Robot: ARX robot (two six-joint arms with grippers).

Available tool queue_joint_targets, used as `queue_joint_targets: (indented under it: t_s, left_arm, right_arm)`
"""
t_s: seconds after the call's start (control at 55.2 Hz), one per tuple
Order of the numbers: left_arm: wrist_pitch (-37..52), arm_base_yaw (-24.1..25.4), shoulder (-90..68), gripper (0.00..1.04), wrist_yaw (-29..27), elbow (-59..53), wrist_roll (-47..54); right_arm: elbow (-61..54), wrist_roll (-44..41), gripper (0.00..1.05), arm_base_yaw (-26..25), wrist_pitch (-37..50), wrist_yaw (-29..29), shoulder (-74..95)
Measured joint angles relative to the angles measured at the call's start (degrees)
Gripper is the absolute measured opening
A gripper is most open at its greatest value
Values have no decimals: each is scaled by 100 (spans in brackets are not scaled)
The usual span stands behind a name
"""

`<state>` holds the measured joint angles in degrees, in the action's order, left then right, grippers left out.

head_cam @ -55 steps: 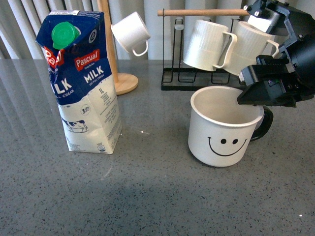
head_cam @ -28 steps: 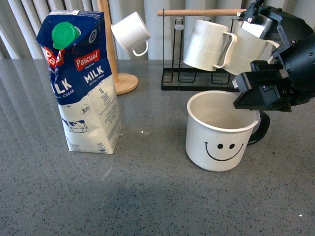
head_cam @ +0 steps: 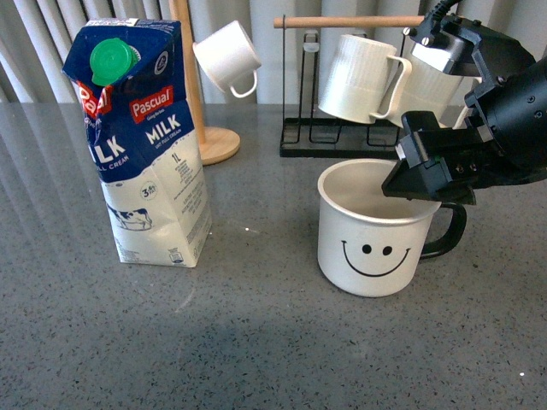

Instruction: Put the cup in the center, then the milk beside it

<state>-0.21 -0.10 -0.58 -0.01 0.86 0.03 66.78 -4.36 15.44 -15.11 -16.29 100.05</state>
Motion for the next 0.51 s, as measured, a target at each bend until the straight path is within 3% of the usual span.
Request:
queue_joint_targets:
  t_s: [0.163, 0.181, 0.326, 0.507]
  left_arm:
    - [0, 0, -2, 98, 0, -2, 0]
    - [0, 0, 0, 98, 0, -2, 0]
    - [0, 0, 0, 98, 0, -2, 0]
    - [0, -2, 0, 98, -2, -2, 0]
  right_arm:
    - [0, 48, 87, -7, 57, 9, -61]
    - [-7, 157, 100, -63, 149, -72, -297]
    - [-492, 511, 98, -431, 1117, -101, -1377]
    - [-2476, 1263, 98, -1226, 2588, -44, -3630]
